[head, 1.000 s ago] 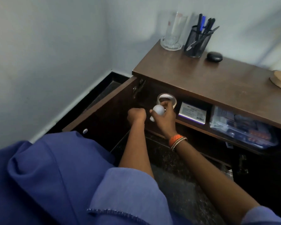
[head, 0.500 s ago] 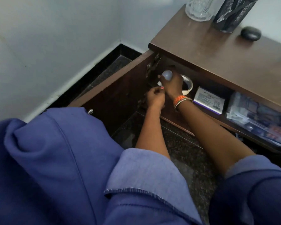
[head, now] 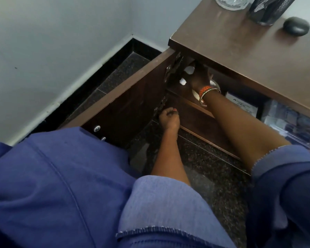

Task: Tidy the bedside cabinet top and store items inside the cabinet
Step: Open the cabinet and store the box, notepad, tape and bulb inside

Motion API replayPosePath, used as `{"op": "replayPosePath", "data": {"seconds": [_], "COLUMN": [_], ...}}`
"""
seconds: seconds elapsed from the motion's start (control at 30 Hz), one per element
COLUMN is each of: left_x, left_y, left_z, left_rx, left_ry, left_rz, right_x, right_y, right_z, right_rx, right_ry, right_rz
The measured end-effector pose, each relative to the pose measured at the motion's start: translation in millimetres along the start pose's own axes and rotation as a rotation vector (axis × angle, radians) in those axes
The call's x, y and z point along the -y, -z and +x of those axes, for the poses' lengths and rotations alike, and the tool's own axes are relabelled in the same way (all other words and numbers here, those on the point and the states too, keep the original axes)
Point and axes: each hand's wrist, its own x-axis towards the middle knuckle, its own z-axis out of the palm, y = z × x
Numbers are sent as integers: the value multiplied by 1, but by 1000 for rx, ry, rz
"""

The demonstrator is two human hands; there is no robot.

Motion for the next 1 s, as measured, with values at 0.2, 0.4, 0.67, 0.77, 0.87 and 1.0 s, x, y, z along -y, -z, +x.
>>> {"op": "replayPosePath", "data": {"seconds": [0.2,0.4,0.67,0.77,0.87,1.0], "left_x": [2,1,-2,-3,-3,-3], "left_y": [1,1,5,7,7,7], "left_z": [-1,-2,-4,-3,-3,-3], "left_rx": [13,-17,-50,-61,-65,-75], "left_ry": [30,1,-31,-30,-32,-40], "left_rz": [-13,-15,-16,-10,-1,5], "right_x": [-2,-4,-2,-3,-4,-3], "right_y": [-8,-16,-19,-19,-17,-15], "right_z": [14,15,14,15,18,16], "right_rx": [15,7,-9,-3,11,14], "right_ry": [-62,-20,28,10,-4,-3], "right_rz": [-65,-49,-41,-83,-92,-92]}}
